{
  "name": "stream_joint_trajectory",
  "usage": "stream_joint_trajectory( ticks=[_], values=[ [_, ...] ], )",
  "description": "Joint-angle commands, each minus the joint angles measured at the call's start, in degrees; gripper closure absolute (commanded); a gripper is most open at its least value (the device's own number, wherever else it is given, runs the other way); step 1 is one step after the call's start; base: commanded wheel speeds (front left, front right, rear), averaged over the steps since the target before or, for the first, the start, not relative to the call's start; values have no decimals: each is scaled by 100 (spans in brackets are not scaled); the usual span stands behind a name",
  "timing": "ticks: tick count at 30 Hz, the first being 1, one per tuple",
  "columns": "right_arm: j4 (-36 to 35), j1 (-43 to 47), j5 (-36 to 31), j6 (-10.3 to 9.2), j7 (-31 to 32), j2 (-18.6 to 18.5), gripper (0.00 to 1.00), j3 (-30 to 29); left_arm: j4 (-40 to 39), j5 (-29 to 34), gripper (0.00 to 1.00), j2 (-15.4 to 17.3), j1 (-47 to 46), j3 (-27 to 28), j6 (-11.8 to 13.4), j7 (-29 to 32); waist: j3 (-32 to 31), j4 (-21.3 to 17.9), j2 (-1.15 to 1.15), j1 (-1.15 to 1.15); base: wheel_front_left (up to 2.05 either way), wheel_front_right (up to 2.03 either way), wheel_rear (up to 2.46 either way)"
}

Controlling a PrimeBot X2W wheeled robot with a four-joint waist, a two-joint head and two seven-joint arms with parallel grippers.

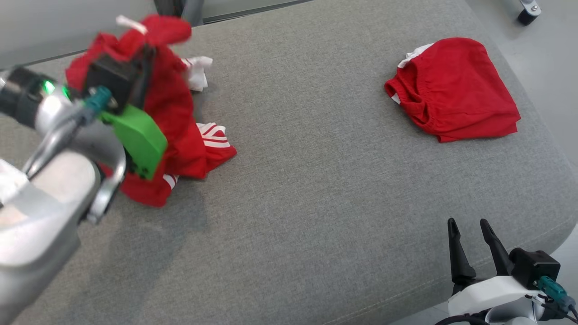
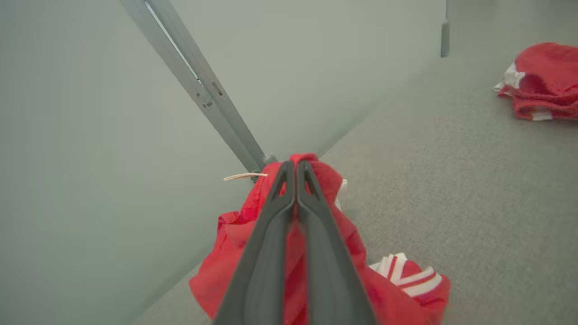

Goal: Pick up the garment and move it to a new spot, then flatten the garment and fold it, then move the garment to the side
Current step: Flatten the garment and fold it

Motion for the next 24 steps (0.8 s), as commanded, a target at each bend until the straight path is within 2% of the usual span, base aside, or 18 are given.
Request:
stream_joint_trajectory(
  ticks=[1, 3, 7, 8, 9, 11, 16, 17, 18, 19, 20, 24],
  values=[
    [22, 76, 36, -7, -8, -11, 0, -23, -274, -99, 100, 89, 345, -81, 195, 163, 5, -44, 0, 0, 0, 0, 0],
    [46, 141, 52, -7, -8, -10, 0, -28, -716, -143, 100, 132, 787, -261, 468, 366, 7, -45, 0, 0, 0, 0, 0],
    [89, 149, 55, -7, -8, -9, 0, -45, -1336, -308, 100, -284, 1581, -658, 772, 439, 15, 35, 0, 0, 0, 0, 0],
    [96, 122, 57, -7, -8, -10, 0, -38, -1382, -317, 100, -432, 1709, -757, 793, 410, 23, 58, 0, 0, 0, 0, 0],
    [96, 122, 57, -7, -8, -10, 0, -38, -1382, -317, 100, -432, 1709, -757, 793, 410, 23, 58, 0, 0, 0, 0, 0],
    [85, 41, 72, -7, -8, -11, 0, -15, -1282, -341, 100, -738, 1939, -922, 808, 303, 45, 101, 0, 0, 0, 0, 0],
    [78, -78, 39, -7, -8, -12, 0, 25, -528, -430, 100, -1523, 2228, -1122, 550, -179, 114, 210, 0, 0, 0, 0, 0],
    [72, -93, 38, -7, -8, -12, 0, 19, -321, -424, 72, -1612, 2233, -1141, 484, -286, 126, 227, 0, 0, 0, 0, 0],
    [72, -98, 25, -7, -8, -10, 0, 20, -129, -407, 60, -1706, 2220, -1155, 415, -405, 138, 246, 0, 0, 0, 0, 0],
    [75, -99, 11, -7, -8, -10, 0, 17, 57, -487, 36, -1826, 2234, -1091, 358, -541, 152, 270, 0, 0, 0, 0, 0],
    [82, -94, -4, -7, -8, -10, 0, 14, 222, -510, 0, -1920, 2238, -1093, 304, -612, 161, 286, 0, 0, 0, 0, 0],
    [80, -80, -36, -7, -8, -11, 0, -8, 451, -775, 0, -2182, 2200, -983, 85, -656, 194, 298, 0, 0, 0, 0, 0]
  ],
)
